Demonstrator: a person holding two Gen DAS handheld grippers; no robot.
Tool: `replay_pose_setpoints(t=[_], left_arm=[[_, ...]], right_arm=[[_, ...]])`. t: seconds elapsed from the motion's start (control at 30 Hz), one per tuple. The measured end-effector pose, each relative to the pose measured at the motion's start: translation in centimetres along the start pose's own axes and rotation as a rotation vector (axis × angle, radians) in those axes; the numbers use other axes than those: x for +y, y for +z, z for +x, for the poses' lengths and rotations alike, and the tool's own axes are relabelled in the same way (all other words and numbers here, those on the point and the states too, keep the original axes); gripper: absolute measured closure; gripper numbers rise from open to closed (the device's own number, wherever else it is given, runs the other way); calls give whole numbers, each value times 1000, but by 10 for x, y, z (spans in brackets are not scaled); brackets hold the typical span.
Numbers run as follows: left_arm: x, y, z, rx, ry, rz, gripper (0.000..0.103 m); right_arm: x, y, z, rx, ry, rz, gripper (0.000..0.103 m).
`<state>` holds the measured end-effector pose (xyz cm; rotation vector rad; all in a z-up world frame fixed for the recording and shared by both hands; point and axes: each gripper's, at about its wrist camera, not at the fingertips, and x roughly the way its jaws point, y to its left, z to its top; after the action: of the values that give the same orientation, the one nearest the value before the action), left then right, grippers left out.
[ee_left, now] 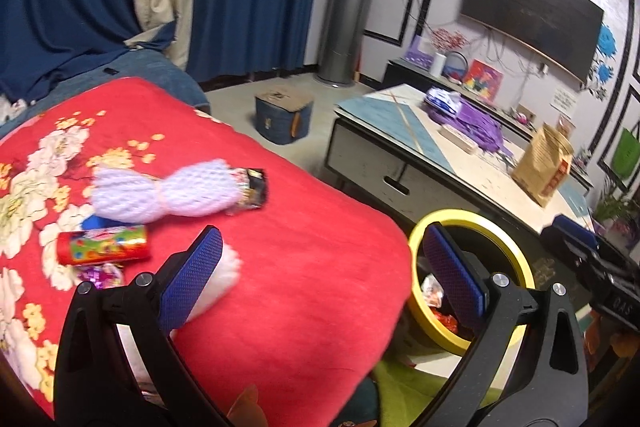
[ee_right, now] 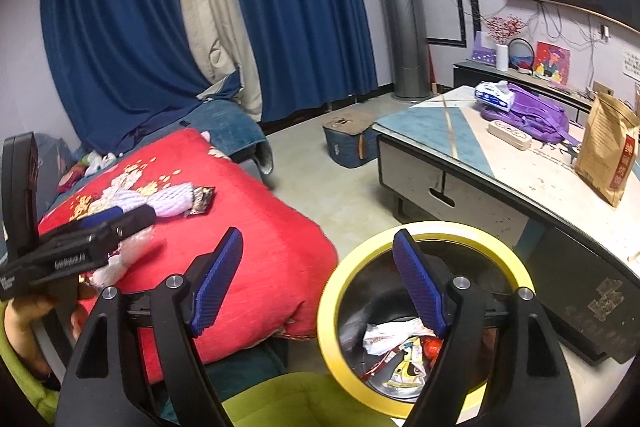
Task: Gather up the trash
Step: 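Move both tools back over the bed toward the candy tube and foam nets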
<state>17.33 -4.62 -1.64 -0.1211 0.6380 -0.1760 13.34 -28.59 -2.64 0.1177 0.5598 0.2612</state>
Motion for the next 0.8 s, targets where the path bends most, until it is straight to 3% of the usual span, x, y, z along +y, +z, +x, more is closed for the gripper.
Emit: replay_pose_setpoints(t=[0.8], left_arm=[[69,8,-41,-92,138,-88,11]], right_arm=[[88,-1,17,22,175,-130,26]])
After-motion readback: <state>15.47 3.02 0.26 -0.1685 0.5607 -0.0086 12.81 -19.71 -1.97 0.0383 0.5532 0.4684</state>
